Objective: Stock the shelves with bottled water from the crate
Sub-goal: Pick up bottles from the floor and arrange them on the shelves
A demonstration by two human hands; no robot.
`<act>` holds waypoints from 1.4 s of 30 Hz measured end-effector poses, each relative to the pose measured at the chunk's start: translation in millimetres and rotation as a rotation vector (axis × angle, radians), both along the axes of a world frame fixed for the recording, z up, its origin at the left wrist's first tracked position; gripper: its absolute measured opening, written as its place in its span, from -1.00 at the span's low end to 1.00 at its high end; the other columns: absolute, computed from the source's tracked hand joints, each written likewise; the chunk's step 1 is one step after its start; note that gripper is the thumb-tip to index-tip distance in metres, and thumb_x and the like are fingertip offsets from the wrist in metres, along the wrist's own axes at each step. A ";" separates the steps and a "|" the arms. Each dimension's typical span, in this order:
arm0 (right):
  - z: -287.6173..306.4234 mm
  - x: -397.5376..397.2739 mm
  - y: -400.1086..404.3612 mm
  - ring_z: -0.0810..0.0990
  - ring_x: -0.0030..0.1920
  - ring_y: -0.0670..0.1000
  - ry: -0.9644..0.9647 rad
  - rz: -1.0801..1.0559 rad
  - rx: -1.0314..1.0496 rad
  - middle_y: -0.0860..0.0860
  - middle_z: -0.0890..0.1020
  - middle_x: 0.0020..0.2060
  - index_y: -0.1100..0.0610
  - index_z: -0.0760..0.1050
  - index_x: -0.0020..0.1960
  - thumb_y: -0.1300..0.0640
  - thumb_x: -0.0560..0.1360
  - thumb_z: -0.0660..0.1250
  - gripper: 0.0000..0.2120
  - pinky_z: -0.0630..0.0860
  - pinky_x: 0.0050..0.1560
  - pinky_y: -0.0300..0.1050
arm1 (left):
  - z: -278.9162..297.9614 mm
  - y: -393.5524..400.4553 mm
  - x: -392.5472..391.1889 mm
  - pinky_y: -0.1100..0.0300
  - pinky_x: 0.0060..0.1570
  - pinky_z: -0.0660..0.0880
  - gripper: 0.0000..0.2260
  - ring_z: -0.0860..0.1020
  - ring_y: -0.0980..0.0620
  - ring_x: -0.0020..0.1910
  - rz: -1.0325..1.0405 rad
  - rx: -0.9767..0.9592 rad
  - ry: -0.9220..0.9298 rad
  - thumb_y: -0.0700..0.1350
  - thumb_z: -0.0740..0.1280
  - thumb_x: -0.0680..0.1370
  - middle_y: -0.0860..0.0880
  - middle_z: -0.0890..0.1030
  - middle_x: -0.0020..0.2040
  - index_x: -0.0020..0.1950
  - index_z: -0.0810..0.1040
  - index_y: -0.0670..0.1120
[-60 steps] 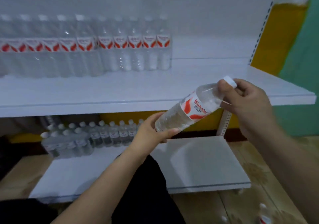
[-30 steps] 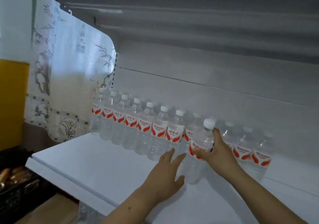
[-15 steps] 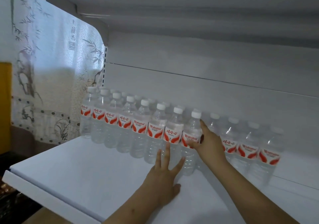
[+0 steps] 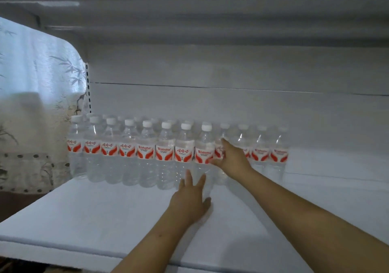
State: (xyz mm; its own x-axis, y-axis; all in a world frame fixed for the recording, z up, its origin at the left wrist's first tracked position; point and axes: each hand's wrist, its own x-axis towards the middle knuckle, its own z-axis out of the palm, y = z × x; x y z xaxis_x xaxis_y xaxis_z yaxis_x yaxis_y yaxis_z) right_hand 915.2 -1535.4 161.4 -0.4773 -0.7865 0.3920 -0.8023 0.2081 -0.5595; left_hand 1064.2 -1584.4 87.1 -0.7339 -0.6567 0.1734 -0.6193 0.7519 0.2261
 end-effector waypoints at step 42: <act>-446.0 -22.5 745.9 0.49 0.30 0.18 -0.937 -1.131 0.282 0.17 0.45 0.39 0.16 0.21 0.54 -0.11 0.63 0.17 -0.43 0.42 0.19 -0.06 | -332.3 624.9 -158.2 0.07 0.31 0.36 -0.55 0.42 -0.13 0.36 -0.955 0.360 -0.896 0.05 0.17 0.64 -0.16 0.41 0.42 0.47 0.34 -0.15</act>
